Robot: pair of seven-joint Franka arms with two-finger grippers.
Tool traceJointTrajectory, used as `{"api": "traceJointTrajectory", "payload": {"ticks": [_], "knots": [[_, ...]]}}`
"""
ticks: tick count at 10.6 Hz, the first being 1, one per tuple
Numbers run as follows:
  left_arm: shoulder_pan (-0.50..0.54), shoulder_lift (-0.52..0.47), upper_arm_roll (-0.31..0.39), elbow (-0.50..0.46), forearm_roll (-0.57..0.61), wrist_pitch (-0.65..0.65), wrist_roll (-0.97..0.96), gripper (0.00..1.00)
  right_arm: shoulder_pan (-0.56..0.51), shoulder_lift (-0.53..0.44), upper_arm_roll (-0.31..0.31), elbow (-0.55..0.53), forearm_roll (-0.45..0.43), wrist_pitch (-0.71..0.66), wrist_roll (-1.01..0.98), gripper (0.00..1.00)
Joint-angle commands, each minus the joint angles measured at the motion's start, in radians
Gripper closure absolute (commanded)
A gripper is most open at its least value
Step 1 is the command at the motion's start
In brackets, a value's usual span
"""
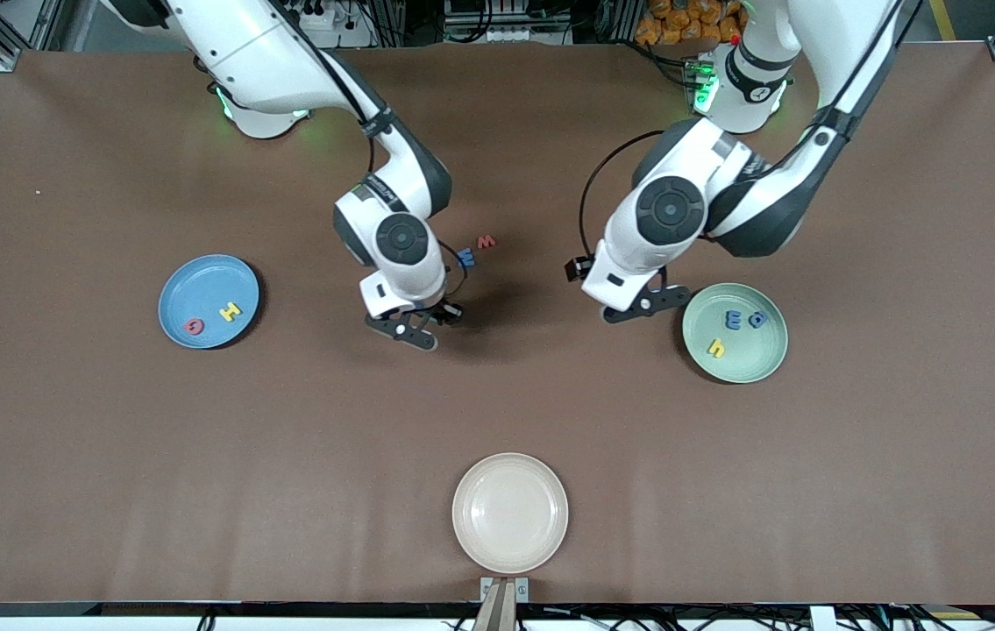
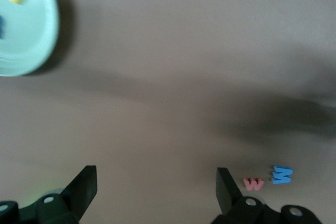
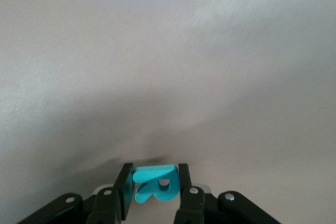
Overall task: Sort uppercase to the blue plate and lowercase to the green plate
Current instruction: 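Carry the 'R' over the blue plate with the right gripper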
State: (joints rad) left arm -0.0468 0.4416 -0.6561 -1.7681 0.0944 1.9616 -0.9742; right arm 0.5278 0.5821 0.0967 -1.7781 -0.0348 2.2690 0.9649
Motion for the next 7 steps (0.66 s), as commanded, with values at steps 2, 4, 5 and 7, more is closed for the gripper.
{"api": "traceJointTrajectory", "payload": {"ticks": [2, 4, 5, 7], "knots": [[-0.128, 0.069, -0.013, -0.08, 0.098, 0.199, -0.15, 0.0, -0.058, -0.102, -0.08, -0.021, 0.092, -0.164, -0.323, 0.71], [-0.182, 0.129, -0.016, -0.08, 0.282, 0.221, -0.137, 0.0, -0.087, -0.125, -0.139, -0.035, 0.092, -0.207, -0.51, 0.71], [-0.218, 0.162, -0.017, -0.079, 0.383, 0.249, -0.1, 0.0, -0.097, -0.137, -0.197, -0.053, 0.092, -0.207, -0.647, 0.71], [-0.249, 0.216, -0.031, -0.077, 0.502, 0.34, -0.014, 0.0, -0.106, -0.145, -0.3, -0.082, 0.092, -0.207, -0.884, 0.71]]}}
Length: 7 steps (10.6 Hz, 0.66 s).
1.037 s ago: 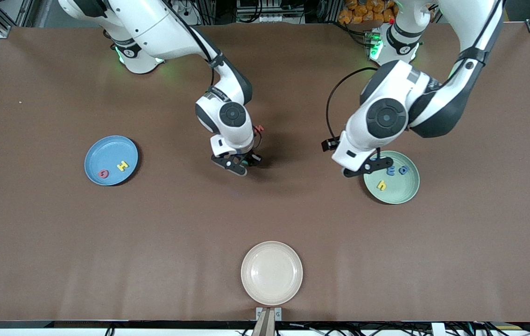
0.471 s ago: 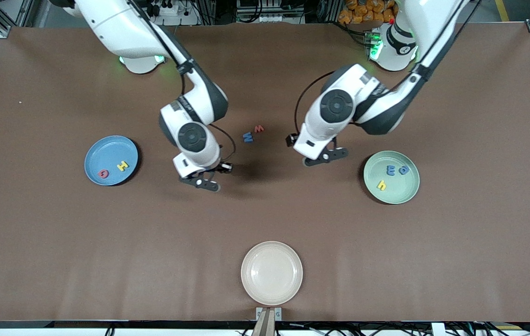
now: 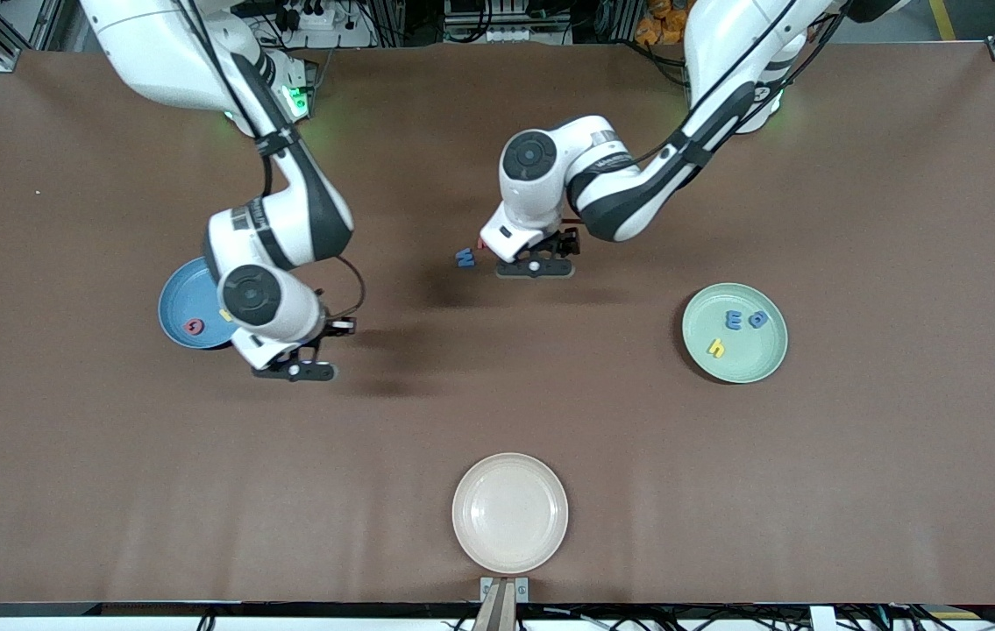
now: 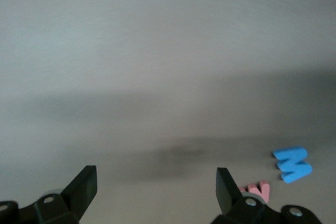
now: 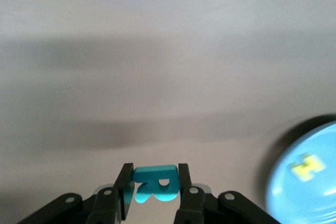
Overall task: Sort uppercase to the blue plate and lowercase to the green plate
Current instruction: 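Carry the 'R' over the blue plate with the right gripper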
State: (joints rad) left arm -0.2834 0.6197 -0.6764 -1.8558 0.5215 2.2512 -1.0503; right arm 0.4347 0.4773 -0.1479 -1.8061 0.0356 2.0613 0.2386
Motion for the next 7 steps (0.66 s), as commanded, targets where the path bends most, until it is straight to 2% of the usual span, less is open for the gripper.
{"api": "traceJointTrajectory", "payload": {"ticks": [1, 4, 6, 7], "knots": [[-0.037, 0.052, -0.012, 0.012, 0.101, 0.094, 0.116, 0.0, -0.025, -0.06, -0.106, -0.076, 0.02, 0.0, -0.283, 0.71], [-0.082, 0.081, -0.012, 0.02, 0.121, 0.111, 0.437, 0.0, -0.039, -0.112, -0.214, -0.183, 0.001, 0.034, -0.502, 0.7], [-0.121, 0.112, -0.008, 0.02, 0.14, 0.111, 0.538, 0.0, -0.039, -0.172, -0.283, -0.327, 0.001, 0.153, -0.626, 0.7], [-0.126, 0.138, -0.006, 0.027, 0.187, 0.111, 0.556, 0.0, -0.046, -0.19, -0.289, -0.388, 0.0, 0.219, -0.643, 0.7]]}}
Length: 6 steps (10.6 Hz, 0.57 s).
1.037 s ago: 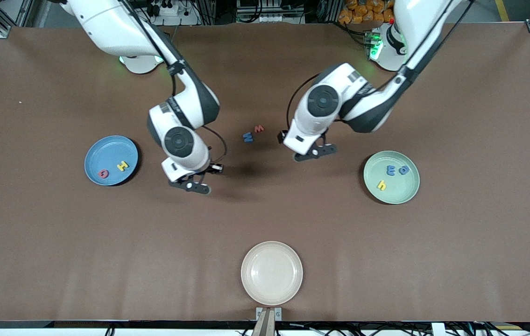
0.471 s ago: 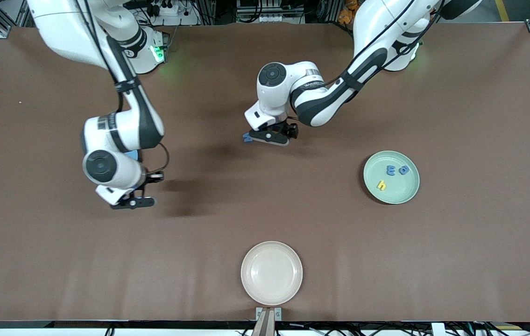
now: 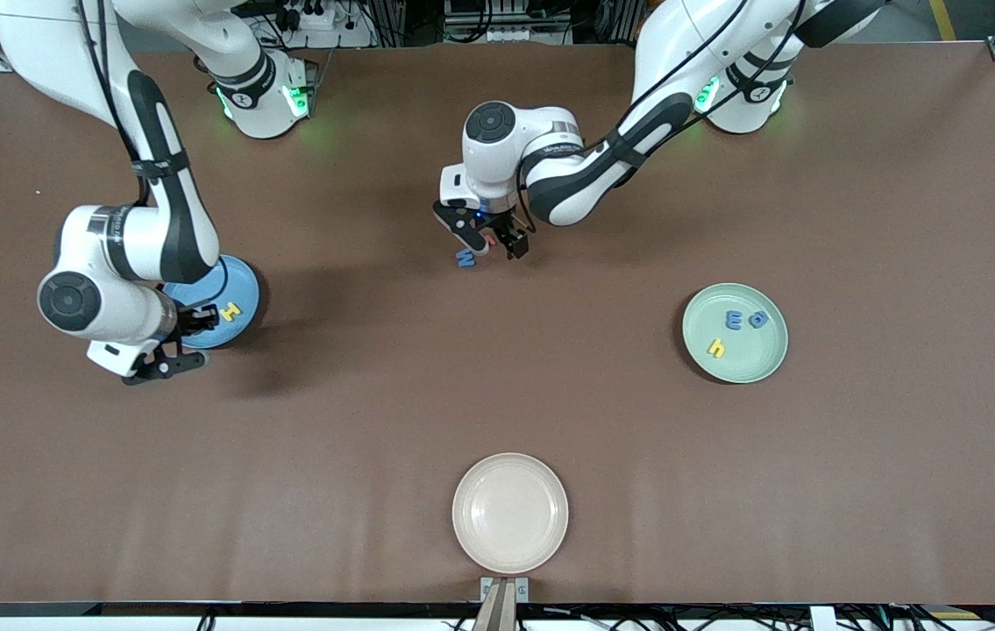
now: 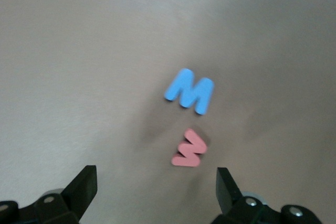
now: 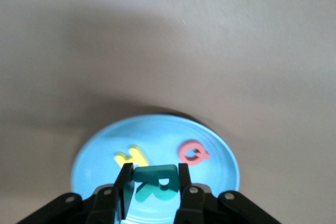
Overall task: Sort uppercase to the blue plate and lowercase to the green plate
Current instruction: 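Release 'R' on the blue plate while the left gripper grasps pink 'w'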
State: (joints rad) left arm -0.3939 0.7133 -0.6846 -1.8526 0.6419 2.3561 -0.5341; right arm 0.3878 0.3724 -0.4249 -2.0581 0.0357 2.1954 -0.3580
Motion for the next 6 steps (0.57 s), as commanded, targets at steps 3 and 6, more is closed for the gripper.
{"api": "traceJointTrajectory", "payload": {"ticks": [3, 6], "knots": [[-0.029, 0.1, 0.004, 0.056, 0.153, 0.006, 0.049, 0.0, -0.041, -0.082, -0.06, -0.252, 0.001, 0.297, -0.221, 0.69], [-0.031, 0.12, 0.007, 0.093, 0.142, 0.006, 0.143, 0.0, -0.078, -0.079, -0.06, -0.306, 0.018, 0.302, -0.23, 0.66]]}}
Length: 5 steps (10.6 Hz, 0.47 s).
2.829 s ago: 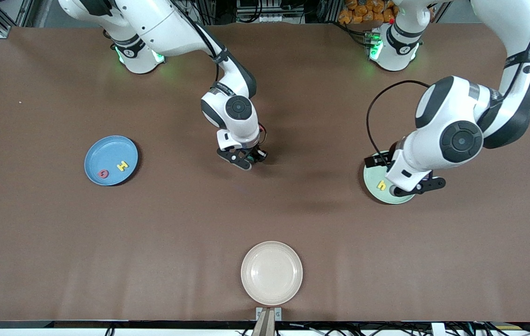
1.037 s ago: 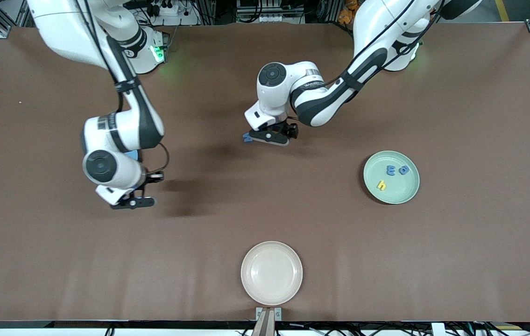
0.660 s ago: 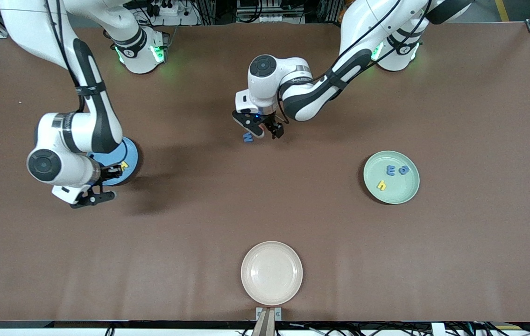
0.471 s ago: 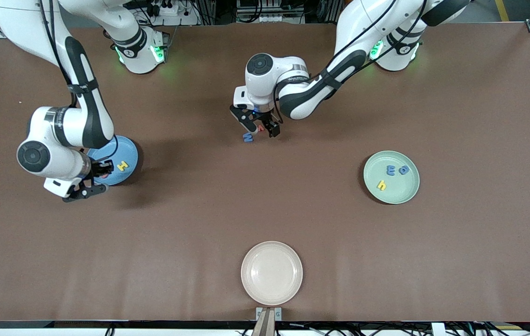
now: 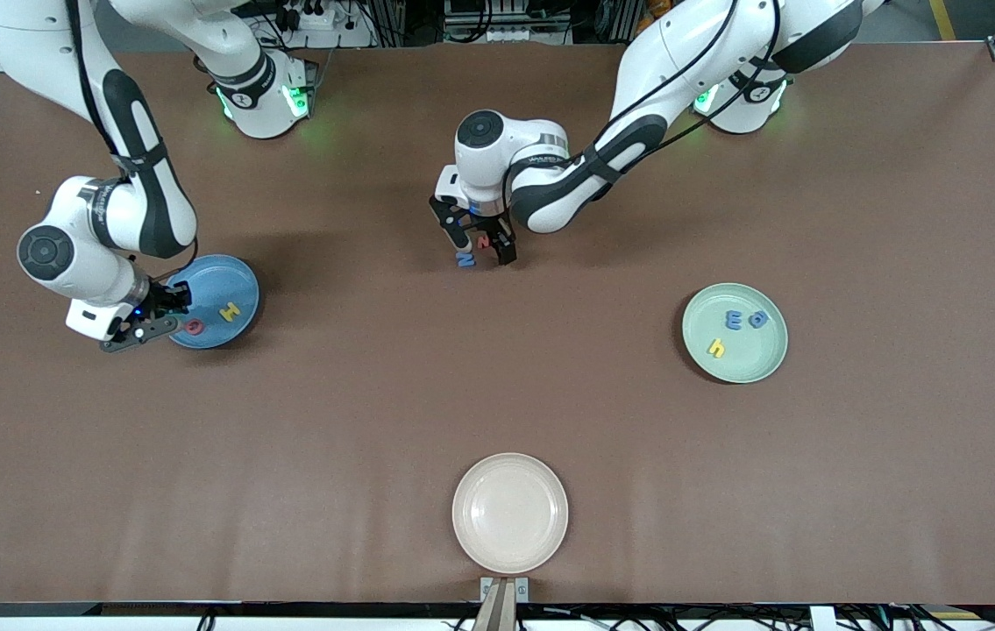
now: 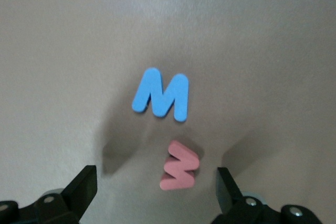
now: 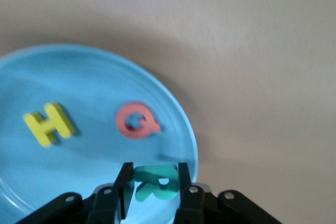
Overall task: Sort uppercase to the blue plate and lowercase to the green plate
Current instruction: 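Release 'R' on the blue plate while the left gripper grasps pink 'w'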
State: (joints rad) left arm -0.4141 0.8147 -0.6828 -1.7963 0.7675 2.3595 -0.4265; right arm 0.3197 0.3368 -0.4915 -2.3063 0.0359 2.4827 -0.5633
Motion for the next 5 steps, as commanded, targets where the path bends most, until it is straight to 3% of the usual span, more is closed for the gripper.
{"api": "traceJointTrajectory", "payload": {"ticks": [1, 3, 5], "knots": [[-0.011, 0.024, 0.005, 0.037, 0.021, 0.003, 0.037, 0.0, -0.01, -0.045, 0.008, -0.067, 0.025, 0.012, -0.015, 0.66], [-0.012, 0.034, 0.005, 0.037, 0.021, 0.003, 0.037, 0.14, -0.001, -0.042, 0.01, -0.068, 0.094, -0.002, -0.009, 0.67], [-0.018, 0.037, 0.005, 0.037, 0.015, 0.003, 0.026, 0.14, 0.005, -0.044, 0.031, -0.067, 0.105, -0.043, 0.076, 0.68]]}}
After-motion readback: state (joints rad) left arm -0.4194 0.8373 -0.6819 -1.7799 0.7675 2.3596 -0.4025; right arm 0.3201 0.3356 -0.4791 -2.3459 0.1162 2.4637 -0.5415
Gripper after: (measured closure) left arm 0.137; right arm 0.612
